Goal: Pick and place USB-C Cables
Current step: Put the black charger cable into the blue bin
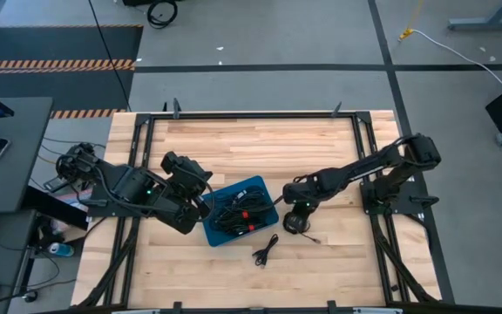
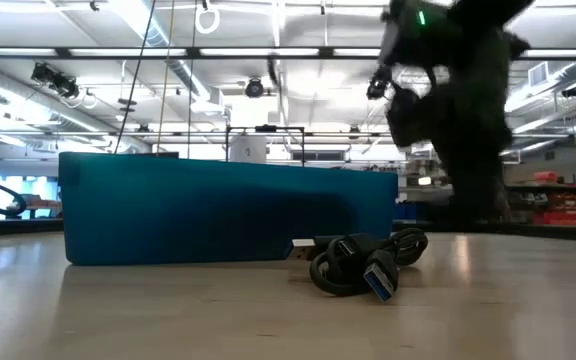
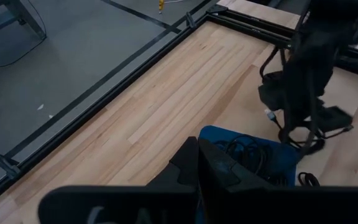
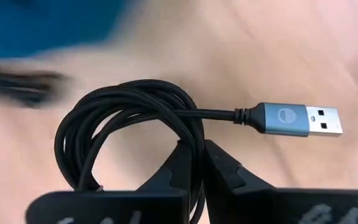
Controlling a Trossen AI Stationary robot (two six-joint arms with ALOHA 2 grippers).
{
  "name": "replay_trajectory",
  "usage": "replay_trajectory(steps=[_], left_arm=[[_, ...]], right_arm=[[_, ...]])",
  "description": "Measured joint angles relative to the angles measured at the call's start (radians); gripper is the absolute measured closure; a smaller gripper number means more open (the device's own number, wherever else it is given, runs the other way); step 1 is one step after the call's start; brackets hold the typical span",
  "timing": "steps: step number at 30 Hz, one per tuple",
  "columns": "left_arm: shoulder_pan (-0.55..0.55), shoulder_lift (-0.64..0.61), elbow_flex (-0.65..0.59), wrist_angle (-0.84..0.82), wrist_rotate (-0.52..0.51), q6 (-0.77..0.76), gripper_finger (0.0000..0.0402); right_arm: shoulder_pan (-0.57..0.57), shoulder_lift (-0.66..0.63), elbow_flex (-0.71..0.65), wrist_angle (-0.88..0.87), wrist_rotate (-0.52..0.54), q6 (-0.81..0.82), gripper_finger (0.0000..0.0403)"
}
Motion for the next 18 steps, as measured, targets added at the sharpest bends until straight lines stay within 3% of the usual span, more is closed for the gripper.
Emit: replay_trajectory(steps=[9,18], left_arm=[[0.0,0.0,0.0,0.0,0.0,0.015,0.0397],[0.0,0.0,0.0,0.0,0.0,0.016,0.0397]], right_arm=[[0.028,-0.159,0.196,-0.118,0.027,-0.076,0.0382],[-0.004,-0.163,0.445,-0.149,0.103,-0.287,0.0382]])
